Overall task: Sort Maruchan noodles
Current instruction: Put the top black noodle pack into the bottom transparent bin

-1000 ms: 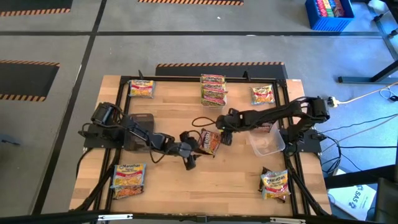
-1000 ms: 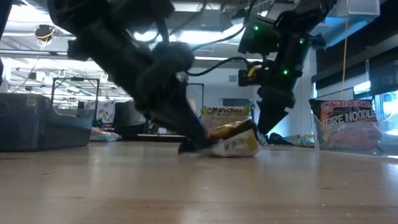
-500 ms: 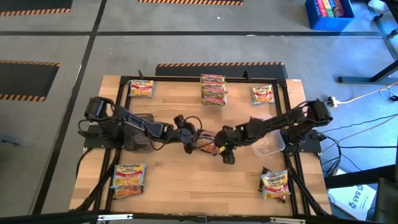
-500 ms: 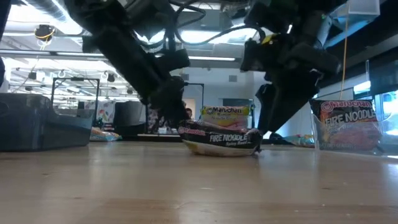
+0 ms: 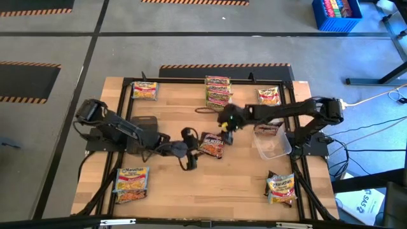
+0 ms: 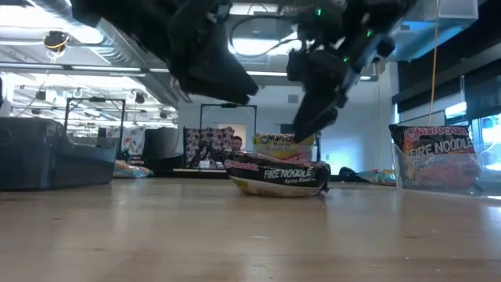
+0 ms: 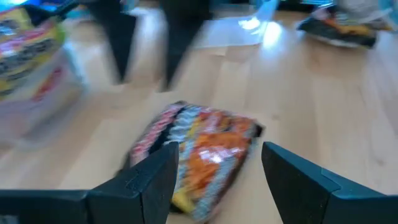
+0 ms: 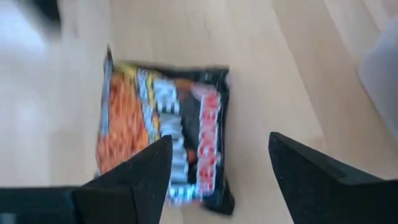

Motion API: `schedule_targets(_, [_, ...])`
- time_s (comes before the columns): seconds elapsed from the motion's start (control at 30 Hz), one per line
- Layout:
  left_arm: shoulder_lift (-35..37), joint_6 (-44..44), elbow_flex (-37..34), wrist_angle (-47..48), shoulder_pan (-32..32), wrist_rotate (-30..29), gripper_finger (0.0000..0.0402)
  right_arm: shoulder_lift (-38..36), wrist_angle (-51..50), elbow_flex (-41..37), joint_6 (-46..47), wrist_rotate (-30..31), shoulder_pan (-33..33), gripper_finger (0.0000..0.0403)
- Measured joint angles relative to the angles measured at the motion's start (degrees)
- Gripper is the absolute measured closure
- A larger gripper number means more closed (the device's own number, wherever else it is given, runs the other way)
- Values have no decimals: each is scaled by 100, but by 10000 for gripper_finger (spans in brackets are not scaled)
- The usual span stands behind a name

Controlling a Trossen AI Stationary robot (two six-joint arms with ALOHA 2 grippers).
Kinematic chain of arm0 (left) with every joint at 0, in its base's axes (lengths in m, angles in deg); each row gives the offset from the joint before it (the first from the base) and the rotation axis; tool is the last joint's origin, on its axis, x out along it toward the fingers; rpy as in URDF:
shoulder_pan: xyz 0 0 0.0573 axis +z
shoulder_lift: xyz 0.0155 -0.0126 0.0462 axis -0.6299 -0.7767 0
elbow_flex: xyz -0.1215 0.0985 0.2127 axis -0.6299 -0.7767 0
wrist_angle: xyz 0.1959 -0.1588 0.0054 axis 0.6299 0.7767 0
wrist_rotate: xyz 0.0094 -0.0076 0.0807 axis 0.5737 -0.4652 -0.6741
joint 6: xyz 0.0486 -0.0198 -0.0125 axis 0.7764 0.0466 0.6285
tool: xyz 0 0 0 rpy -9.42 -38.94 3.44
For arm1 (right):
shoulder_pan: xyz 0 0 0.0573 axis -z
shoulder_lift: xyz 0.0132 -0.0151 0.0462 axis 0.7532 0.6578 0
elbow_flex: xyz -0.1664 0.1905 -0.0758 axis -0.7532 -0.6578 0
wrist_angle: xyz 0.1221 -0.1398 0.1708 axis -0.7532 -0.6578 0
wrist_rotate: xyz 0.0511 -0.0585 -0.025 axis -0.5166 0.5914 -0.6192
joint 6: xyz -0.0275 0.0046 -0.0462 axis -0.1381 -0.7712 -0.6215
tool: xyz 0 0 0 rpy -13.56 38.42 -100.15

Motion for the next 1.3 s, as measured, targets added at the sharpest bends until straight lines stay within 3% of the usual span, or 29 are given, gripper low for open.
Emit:
schedule_targets(0.13, [-575,1,0,-557,-58,-2,175,90,806,-383,425,-836,445,155])
schedule_targets(0.5, [-1778,-267,16,-1170,-32,97,175,242,1195,-709,718,-872,462,155])
schedule_targets(0.7, [-1882,-264,16,-1296,-62,18,175,466,1666,-709,1135,-1530,477,152])
schedule_targets(0.83, [-1887,-264,14,-1291,-62,9,175,568,1726,-711,1447,-2008,477,123])
schedule_targets(1.07, [-1892,-264,10,-1293,-62,-11,175,565,1341,-713,1556,-2003,475,65])
schedule_targets(1.3, [-1900,-148,4,-1301,-64,-63,175,1004,1767,-711,2196,-2157,309,73])
